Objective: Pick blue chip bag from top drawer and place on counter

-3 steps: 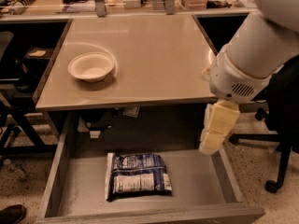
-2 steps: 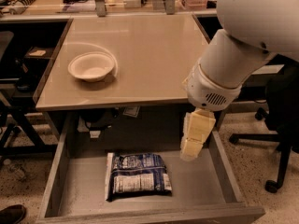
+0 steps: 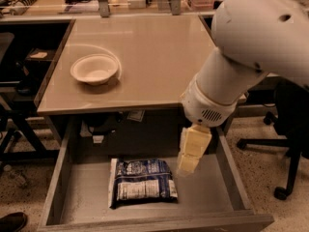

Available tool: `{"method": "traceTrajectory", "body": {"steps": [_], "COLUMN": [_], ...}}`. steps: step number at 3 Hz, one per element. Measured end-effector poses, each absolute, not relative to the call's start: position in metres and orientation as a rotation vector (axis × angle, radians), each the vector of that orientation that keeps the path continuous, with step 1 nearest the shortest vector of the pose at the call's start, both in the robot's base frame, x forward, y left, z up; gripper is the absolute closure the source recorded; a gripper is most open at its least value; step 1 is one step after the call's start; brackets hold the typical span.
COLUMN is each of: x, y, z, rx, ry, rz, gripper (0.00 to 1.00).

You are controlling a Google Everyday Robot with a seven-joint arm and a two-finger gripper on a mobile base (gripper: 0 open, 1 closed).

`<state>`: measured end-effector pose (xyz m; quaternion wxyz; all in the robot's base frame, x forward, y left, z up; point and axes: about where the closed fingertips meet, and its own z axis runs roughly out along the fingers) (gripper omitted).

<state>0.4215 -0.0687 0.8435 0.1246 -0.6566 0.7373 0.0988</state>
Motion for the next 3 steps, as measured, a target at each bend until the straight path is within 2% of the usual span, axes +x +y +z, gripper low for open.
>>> {"method": "traceTrajectory", "body": {"steps": [1, 3], "x": [0.4217, 0.4165], "y": [-0.0336, -0.0288], "z": [0.7699, 0.7655], "rx": [-1.885, -1.902], "ry": [2.175, 2.124], "rz": [0.369, 0.377], "gripper": [0.0, 0.0]}}
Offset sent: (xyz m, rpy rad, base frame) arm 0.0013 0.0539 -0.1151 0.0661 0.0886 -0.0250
